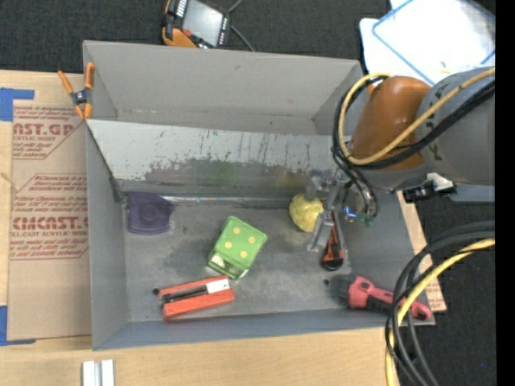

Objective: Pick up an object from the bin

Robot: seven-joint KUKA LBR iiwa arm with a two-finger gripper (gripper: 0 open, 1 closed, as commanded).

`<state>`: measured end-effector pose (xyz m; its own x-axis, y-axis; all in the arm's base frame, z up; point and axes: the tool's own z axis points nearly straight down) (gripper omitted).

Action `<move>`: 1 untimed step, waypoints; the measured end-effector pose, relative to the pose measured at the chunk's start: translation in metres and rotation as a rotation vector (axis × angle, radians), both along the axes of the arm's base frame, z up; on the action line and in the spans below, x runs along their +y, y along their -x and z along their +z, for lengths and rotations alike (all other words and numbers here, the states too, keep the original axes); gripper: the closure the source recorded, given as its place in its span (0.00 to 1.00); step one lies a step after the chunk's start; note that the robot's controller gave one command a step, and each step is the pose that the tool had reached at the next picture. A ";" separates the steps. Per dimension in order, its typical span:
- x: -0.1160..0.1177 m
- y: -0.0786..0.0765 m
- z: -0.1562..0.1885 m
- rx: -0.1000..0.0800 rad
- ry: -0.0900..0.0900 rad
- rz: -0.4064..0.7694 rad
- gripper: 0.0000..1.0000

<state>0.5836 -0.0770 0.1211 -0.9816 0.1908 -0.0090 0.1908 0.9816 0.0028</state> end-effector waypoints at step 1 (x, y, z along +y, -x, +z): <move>-0.017 -0.005 0.023 -0.005 0.002 0.090 0.00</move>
Offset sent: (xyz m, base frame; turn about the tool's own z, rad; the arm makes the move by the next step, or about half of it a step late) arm 0.0073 -0.0123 -0.0211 0.2482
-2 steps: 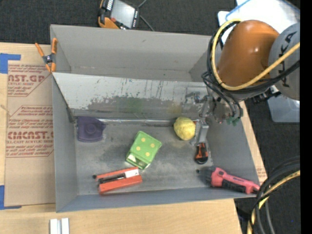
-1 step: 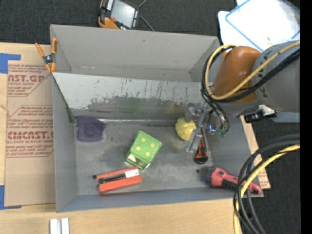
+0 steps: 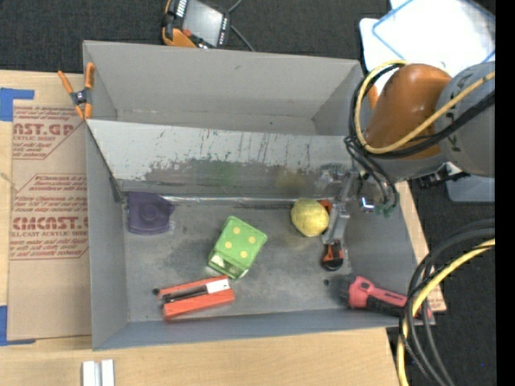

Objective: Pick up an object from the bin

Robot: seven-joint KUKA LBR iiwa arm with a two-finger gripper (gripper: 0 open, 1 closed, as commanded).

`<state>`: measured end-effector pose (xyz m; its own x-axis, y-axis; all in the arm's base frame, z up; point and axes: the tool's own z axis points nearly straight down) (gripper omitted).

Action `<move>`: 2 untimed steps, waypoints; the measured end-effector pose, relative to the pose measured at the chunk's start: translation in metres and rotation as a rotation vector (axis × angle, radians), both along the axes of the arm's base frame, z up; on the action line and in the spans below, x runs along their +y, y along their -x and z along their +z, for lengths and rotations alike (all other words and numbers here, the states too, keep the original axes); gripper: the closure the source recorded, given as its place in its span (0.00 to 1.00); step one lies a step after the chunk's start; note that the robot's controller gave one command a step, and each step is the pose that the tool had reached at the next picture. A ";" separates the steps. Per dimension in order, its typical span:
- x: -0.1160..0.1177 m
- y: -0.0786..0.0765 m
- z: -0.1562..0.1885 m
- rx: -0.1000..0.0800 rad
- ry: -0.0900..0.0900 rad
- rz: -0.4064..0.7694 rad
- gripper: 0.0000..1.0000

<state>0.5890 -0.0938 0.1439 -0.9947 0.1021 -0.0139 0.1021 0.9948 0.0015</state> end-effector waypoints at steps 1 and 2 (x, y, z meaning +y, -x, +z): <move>0.005 -0.001 -0.046 0.005 -0.005 -0.336 0.00; 0.003 -0.005 -0.075 -0.006 -0.001 -0.122 0.00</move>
Offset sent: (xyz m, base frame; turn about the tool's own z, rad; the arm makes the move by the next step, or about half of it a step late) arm 0.0051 0.0023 -0.0739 0.1236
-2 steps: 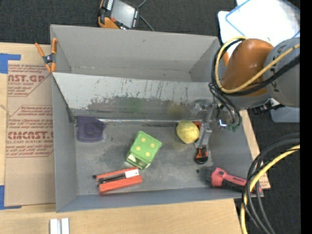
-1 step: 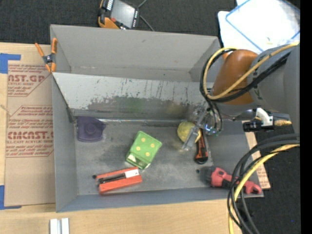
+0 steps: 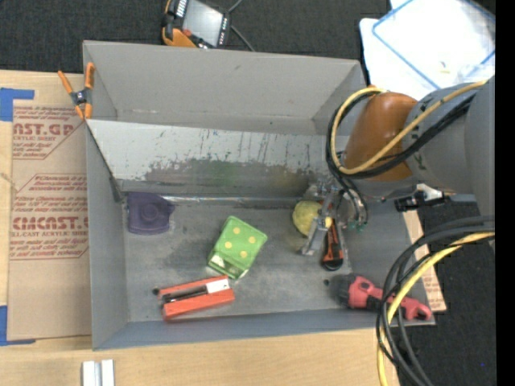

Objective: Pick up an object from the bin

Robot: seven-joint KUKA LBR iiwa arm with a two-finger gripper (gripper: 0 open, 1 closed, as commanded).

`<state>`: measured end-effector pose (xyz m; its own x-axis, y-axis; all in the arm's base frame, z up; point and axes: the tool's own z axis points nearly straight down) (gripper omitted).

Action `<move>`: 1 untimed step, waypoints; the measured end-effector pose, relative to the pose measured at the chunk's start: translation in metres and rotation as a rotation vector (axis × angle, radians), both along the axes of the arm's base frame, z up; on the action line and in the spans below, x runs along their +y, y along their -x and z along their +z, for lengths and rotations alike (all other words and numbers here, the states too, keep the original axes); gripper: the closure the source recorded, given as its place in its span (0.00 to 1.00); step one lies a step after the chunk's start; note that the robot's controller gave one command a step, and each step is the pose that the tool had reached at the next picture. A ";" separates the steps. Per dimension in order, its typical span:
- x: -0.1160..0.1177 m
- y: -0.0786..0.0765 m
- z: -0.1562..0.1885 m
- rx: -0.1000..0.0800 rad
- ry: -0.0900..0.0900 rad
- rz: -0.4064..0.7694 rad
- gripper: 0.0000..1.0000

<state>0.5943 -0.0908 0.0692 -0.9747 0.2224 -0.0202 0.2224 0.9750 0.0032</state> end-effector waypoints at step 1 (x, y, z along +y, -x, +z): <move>0.010 0.004 0.000 0.008 -0.004 -0.150 1.00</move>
Offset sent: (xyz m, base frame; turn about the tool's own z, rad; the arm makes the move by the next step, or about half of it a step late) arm 0.0000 0.0000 0.0000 0.0000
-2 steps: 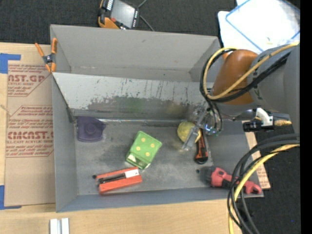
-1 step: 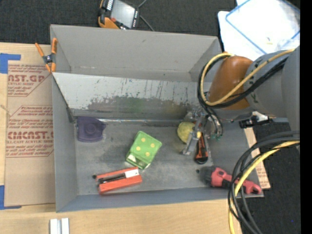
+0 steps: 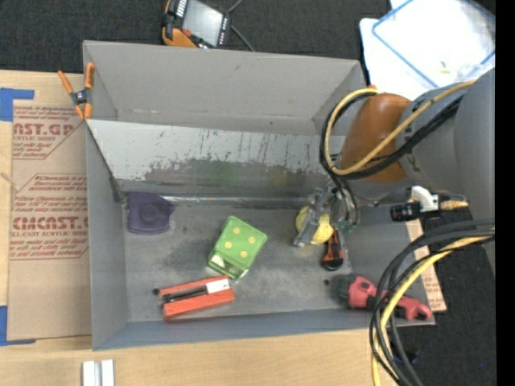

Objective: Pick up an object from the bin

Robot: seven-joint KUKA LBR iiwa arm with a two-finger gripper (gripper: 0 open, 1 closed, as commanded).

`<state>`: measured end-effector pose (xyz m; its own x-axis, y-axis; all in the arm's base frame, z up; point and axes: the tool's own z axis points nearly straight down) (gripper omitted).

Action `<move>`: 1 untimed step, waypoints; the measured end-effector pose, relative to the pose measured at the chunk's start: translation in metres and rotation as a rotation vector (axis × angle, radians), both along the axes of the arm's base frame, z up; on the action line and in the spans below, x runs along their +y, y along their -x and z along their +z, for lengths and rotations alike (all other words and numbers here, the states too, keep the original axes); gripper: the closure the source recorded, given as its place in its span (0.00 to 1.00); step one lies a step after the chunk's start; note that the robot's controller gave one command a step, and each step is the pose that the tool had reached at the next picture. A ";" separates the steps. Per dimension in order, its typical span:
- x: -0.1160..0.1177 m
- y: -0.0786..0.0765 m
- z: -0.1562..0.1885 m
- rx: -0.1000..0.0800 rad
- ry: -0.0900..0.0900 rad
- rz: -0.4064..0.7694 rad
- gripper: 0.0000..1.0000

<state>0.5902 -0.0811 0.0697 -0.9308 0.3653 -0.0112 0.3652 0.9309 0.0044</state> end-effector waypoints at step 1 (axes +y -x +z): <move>0.000 0.000 0.000 0.000 0.000 0.000 1.00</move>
Offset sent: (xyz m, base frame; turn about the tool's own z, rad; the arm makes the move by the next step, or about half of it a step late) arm -0.0001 0.0001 0.0043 0.0000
